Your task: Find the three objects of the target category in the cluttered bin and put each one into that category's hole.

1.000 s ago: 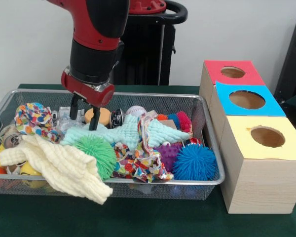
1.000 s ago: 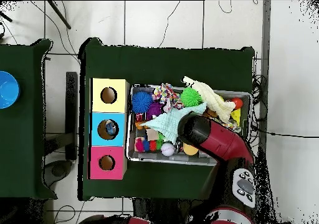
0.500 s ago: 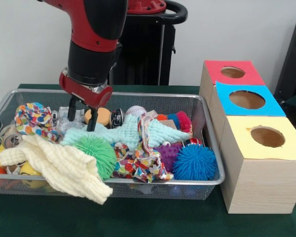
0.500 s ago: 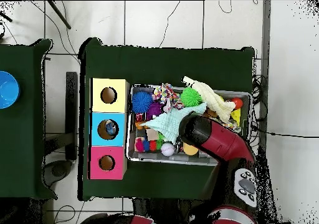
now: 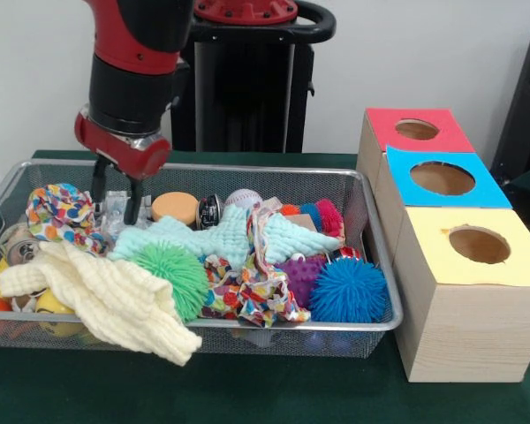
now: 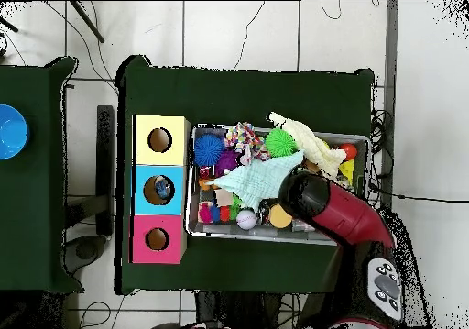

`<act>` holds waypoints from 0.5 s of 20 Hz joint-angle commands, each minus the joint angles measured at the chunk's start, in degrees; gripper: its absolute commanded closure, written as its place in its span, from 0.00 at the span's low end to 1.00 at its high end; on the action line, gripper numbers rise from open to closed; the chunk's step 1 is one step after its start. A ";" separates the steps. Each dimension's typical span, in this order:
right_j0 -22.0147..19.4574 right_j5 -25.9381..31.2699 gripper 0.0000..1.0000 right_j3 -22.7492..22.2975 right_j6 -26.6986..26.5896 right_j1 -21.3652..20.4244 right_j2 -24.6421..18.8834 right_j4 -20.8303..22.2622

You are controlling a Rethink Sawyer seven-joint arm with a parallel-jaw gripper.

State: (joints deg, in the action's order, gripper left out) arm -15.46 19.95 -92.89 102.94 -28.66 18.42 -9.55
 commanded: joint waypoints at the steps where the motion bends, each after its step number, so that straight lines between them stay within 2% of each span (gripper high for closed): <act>1: -2.97 2.72 0.00 -2.86 0.66 -1.93 -6.20 3.87; 10: -5.99 -3.71 0.00 -2.30 2.21 2.36 -9.25 6.61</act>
State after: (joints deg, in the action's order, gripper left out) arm -19.61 19.88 -93.03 102.94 -29.86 17.72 -6.34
